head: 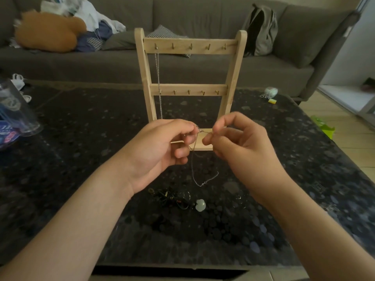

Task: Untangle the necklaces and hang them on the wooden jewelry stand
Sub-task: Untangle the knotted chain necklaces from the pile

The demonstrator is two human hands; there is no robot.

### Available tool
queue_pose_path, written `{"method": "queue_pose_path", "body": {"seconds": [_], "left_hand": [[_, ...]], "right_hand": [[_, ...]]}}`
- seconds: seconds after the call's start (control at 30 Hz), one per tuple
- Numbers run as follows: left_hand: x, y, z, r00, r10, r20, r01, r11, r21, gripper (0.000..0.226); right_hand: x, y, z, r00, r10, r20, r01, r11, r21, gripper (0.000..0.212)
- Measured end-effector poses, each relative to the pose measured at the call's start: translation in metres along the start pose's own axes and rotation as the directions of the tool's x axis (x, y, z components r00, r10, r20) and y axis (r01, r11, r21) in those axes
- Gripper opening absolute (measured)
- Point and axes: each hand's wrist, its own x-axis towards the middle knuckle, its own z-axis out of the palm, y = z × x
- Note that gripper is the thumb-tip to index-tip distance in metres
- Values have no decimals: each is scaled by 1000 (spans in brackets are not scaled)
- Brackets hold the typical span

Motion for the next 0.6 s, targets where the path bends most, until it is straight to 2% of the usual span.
{"method": "queue_pose_path", "body": {"seconds": [0.13,0.27,0.47,0.6], "left_hand": [[0,0,1,1000,14,10,-14,1000,0,22],[0,-1,2,999,28,31,-29,999,28,25],[-1,0,2,999,45,-10,-43,989,140,23],[-1,-1,4,986,141,-92,-128,983,134,28]], "right_hand": [[-2,6,1,993,-99,-61,80,962,-261,21],[-2,11,5,984,-161,-72,126,928,-351,10],[0,6,7,992,-129,-13,117,928,-354,9],[-1,-2,8,998,39,42,-29,975,-220,19]]}}
